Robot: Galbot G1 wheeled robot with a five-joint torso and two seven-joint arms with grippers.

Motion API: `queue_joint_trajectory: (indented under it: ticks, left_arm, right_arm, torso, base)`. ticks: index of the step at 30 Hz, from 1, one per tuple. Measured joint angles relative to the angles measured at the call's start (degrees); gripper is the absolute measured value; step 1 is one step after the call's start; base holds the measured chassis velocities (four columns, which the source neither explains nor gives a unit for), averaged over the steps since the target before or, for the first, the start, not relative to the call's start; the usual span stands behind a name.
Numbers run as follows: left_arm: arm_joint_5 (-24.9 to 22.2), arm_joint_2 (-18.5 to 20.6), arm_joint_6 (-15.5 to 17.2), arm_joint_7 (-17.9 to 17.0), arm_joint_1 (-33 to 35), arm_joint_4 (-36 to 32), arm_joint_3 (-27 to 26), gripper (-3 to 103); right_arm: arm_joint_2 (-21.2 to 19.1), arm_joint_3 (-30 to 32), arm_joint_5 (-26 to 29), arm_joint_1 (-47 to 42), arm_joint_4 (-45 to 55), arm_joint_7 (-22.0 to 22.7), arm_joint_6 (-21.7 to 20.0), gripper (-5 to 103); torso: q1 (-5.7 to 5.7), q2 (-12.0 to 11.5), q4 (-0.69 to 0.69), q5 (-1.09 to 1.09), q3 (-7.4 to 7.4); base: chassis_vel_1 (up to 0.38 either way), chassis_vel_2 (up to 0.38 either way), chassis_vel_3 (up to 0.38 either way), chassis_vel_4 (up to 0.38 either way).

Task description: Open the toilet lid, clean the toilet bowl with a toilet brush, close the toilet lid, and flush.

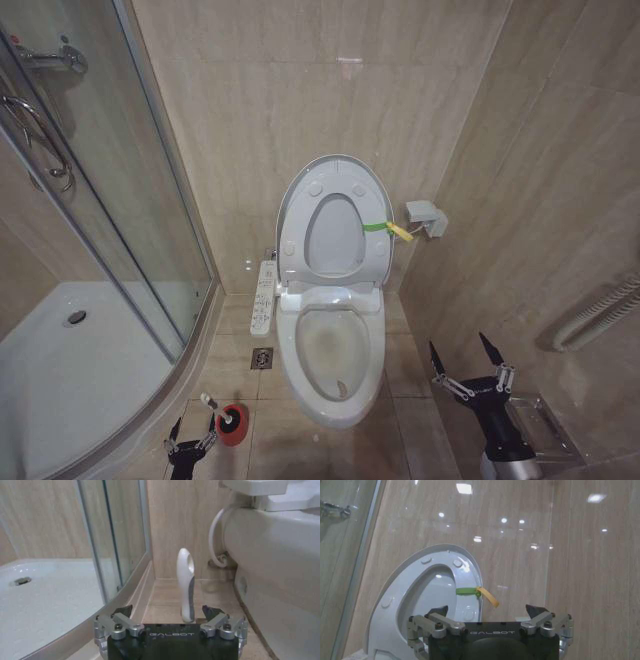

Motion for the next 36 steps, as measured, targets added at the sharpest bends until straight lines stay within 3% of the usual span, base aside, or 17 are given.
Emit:
queue_joint_trajectory:
  ticks: [21, 29, 30, 36]
  left_arm:
    - [1.4, 1.4, -4.1, 3.1, -5.7, 7.2, 0.4, 93]
    - [1.5, 1.5, -5.3, 4.5, -9.1, 10.5, 0.9, 90]
    - [1.5, 1.4, -5.4, 4.7, -9.5, 10.9, 1.0, 85]
    - [1.5, 0.8, -5.5, 5.3, -11.2, 13.2, 1.3, 85]
  right_arm:
    - [0.0, 0.0, 0.0, 0.0, 0.0, 0.0, 0.0, 100]
    - [0.0, 0.0, 0.0, 0.0, 0.0, 0.0, 0.0, 100]
    - [0.0, 0.0, 0.0, 0.0, 0.0, 0.0, 0.0, 100]
    - [0.0, 0.0, 0.0, 0.0, 0.0, 0.0, 0.0, 100]
  torso:
    - [0.0, 0.0, 0.0, 0.0, 0.0]
    - [0.0, 0.0, 0.0, 0.0, 0.0]
    - [0.0, 0.0, 0.0, 0.0, 0.0]
    - [0.0, 0.0, 0.0, 0.0, 0.0]
  base:
    - [0.0, 0.0, 0.0, 0.0]
    - [0.0, 0.0, 0.0, 0.0]
    - [0.0, 0.0, 0.0, 0.0]
    - [0.0, 0.0, 0.0, 0.0]
